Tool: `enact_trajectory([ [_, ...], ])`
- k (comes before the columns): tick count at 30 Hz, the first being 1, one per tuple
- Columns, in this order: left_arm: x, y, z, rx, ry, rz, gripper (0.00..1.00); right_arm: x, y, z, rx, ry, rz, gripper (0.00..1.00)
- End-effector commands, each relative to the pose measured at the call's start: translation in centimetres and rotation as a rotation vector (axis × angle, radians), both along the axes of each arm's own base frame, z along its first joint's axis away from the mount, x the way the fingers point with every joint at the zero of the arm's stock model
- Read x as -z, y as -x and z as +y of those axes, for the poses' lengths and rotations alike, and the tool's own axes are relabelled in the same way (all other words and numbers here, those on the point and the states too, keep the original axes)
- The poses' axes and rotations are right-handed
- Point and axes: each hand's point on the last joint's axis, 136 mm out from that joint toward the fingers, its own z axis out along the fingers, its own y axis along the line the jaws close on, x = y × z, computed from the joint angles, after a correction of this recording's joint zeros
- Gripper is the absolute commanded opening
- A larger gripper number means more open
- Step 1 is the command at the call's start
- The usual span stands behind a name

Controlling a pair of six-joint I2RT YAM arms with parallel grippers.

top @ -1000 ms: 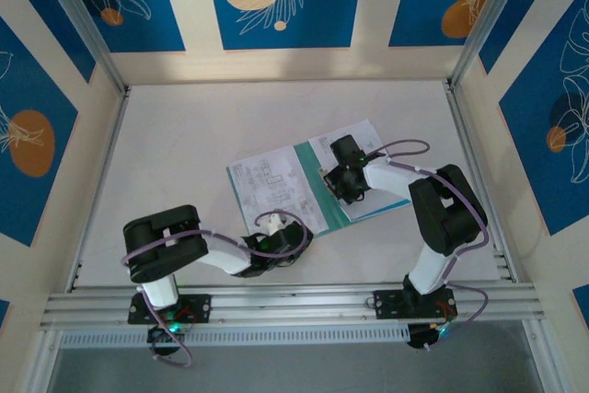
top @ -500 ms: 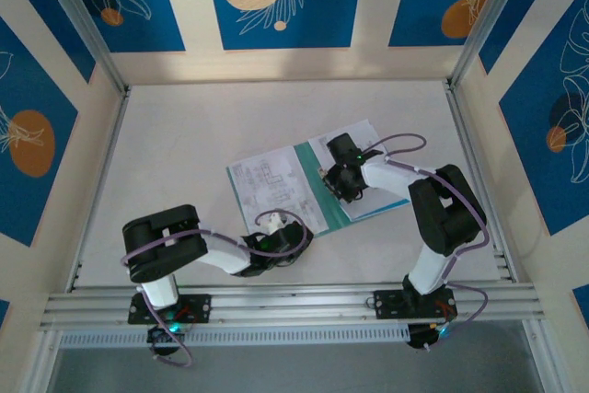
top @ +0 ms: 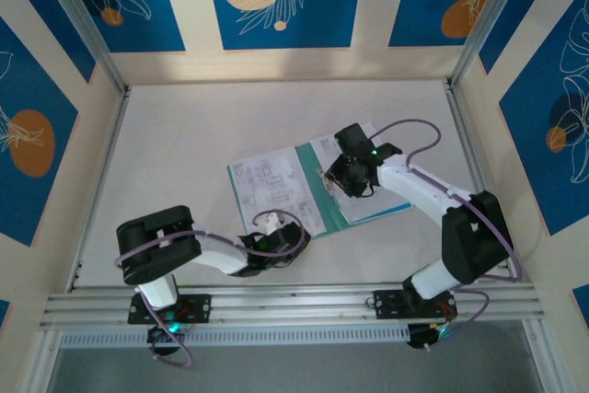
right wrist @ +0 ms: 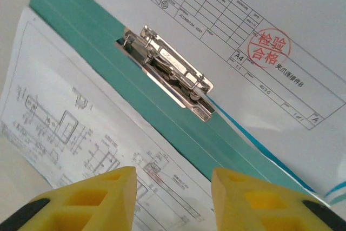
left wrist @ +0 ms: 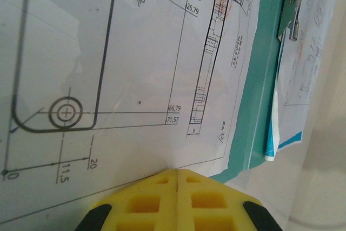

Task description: Put the files into the folder

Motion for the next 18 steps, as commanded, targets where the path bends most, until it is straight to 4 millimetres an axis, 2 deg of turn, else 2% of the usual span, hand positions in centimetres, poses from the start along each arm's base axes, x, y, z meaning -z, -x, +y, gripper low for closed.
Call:
enact_trajectory([
  [1,5.7,2.6,6.5,0.034,-0.312,0.115,0.00,1.7,2.7,-0.3,-0.069,0.008,0.057,0.33],
  [5,5.6,2.8,7.1,0.070,-0.335,0.108,0.00,3.2,5.4,0.4,-0.155,0.043,0.071,0.21],
  [8,5.1,2.7,7.4,0.086,-0.366,0.099,0.00,3.9,7.1,1.1,-0.216,0.074,0.076,0.19],
  [14,2.4,2.1,8.4,0.110,-0.455,0.050,0.00,4.9,7.6,2.7,-0.281,0.090,0.098,0.17],
  [16,1.3,1.9,8.5,0.128,-0.470,0.028,0.05,5.4,7.5,3.1,-0.294,0.090,0.113,0.16],
  [18,-0.1,1.7,8.5,0.146,-0.488,0.005,0.17,6.1,7.5,3.5,-0.303,0.090,0.136,0.14],
])
